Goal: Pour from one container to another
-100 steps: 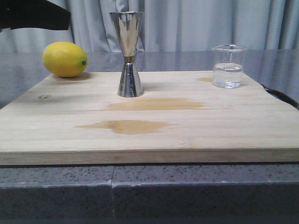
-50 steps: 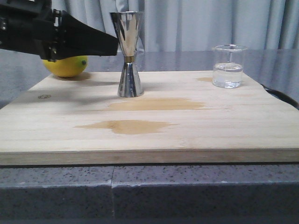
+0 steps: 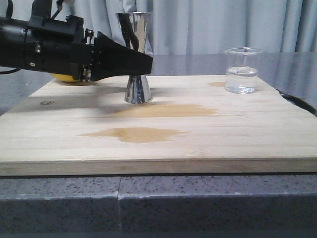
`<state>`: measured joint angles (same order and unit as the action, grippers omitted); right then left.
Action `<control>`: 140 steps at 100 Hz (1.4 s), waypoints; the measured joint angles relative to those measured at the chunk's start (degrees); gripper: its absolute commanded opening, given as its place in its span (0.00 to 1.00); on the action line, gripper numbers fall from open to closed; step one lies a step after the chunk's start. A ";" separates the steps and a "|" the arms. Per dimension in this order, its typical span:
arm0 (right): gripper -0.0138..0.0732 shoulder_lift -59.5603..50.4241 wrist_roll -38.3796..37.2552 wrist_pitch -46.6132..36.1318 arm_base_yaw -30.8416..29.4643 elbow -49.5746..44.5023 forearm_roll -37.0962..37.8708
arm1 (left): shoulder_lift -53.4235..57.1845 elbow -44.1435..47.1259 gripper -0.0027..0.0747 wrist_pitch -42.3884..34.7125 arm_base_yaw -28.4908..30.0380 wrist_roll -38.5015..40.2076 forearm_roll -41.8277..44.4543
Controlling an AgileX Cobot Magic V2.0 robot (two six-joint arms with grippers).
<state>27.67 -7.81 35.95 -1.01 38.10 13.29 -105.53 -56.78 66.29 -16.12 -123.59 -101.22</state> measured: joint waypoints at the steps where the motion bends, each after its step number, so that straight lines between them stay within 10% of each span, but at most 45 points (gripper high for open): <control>1: 0.82 0.00 0.00 0.00 0.00 0.00 0.00 | 0.00 -0.11 0.63 0.00 0.00 0.00 -0.05; 41: 0.82 0.00 0.00 0.10 0.00 0.00 0.00 | 0.00 -1.29 0.61 0.00 -2.78 0.00 -0.30; 75: 0.82 0.00 0.00 0.85 0.00 0.00 0.00 | 0.00 -2.04 0.29 0.00 -2.78 0.00 -0.36; 140: 0.82 0.00 0.00 2.07 0.00 0.00 0.00 | 0.12 -6.45 0.29 -0.08 -2.78 0.00 -0.14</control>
<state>27.67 -7.81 38.02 -1.01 38.10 13.29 -105.41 -63.23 66.21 -18.90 -123.59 -101.36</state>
